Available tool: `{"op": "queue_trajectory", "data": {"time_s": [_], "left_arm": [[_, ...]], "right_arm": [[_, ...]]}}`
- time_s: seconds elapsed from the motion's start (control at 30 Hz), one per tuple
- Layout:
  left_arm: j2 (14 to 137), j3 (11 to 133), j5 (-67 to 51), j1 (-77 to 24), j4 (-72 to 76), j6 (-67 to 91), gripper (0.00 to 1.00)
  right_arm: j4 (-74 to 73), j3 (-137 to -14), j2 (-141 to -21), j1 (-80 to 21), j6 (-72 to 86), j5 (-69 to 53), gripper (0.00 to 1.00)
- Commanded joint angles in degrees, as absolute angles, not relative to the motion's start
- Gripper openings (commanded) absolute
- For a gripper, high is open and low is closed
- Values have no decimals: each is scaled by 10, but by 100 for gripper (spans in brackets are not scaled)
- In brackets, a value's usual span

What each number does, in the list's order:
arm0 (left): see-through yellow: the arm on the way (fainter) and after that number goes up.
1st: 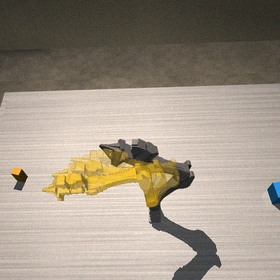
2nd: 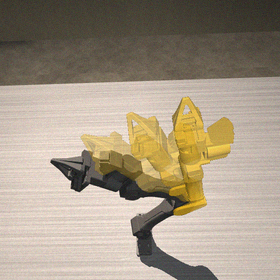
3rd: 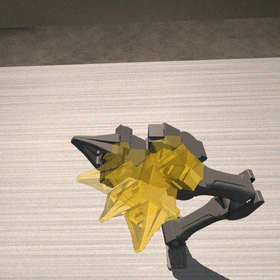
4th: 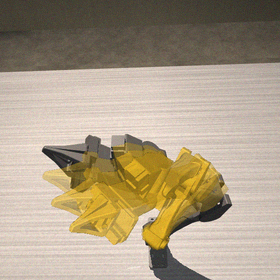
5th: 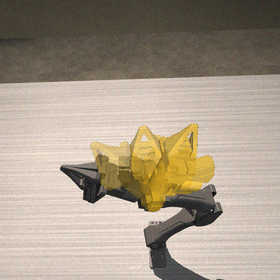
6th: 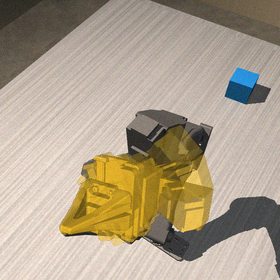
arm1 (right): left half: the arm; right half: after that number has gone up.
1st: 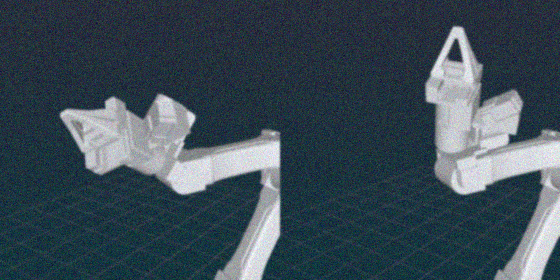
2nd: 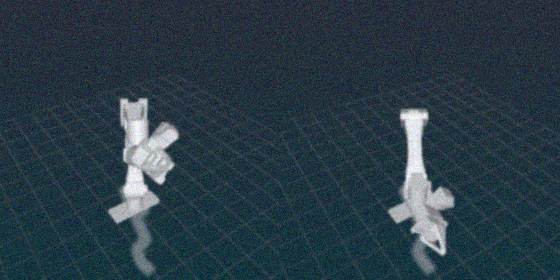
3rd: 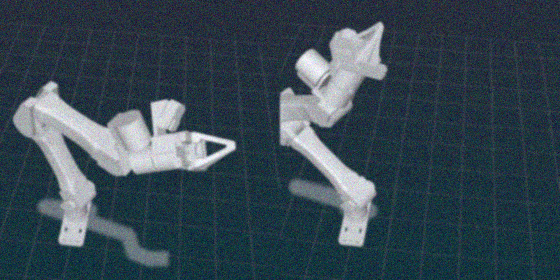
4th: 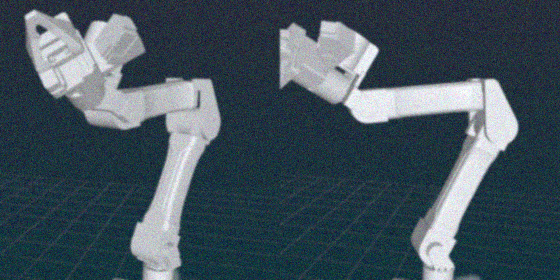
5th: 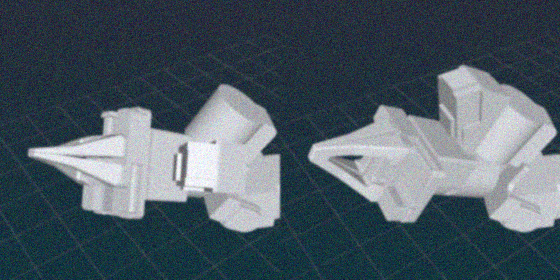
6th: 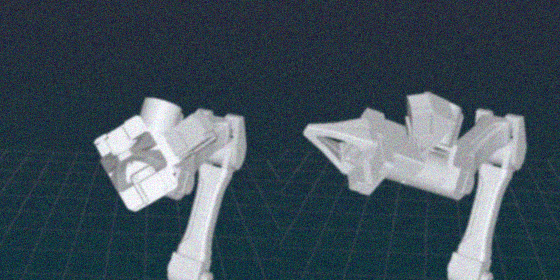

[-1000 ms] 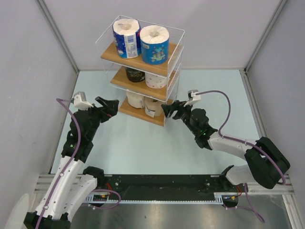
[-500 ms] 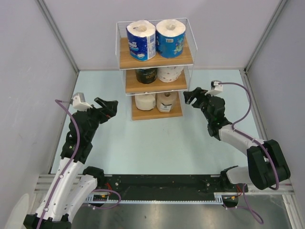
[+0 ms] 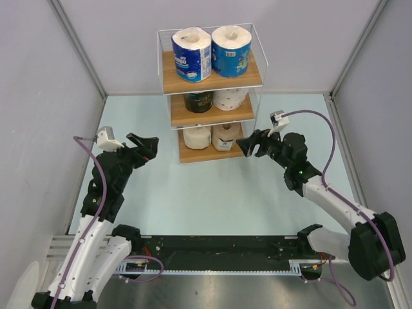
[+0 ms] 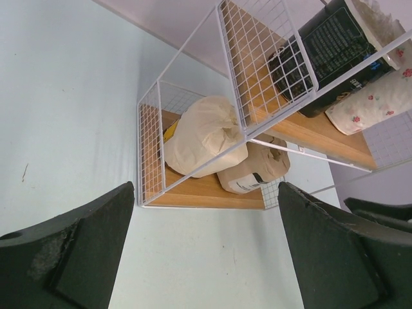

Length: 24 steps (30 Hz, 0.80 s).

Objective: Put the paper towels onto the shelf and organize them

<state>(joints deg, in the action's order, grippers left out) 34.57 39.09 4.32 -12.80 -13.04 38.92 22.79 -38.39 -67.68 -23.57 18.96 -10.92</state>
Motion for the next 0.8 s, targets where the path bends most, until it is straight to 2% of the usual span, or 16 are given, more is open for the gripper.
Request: {"op": "queue_trajectory", "data": {"time_s": [0.0,0.17,0.3,0.33,0.6,0.77], "left_arm": [[346,383,40,-124,-128,381,98],[354,383,43,-124,-137,385,100],[377,392,49,-125,-149,369,100],[389,394,51,-124,-158,367,100],[437,412,72,-120,-201,366,100],[447,412,84,-120,-207,374,100]], "right_arm": [[153,-378,-601,-247,153,-184,80],[46,-376,-523,-215,161,-172,81],[-36,-375,-463,-200,154,-80,84],[-52,-376,-450,-198,155,-54,99],[-177,-371,-367,-173,217,230,100],[-188,-368,-363,-163,221,251,100]]}}
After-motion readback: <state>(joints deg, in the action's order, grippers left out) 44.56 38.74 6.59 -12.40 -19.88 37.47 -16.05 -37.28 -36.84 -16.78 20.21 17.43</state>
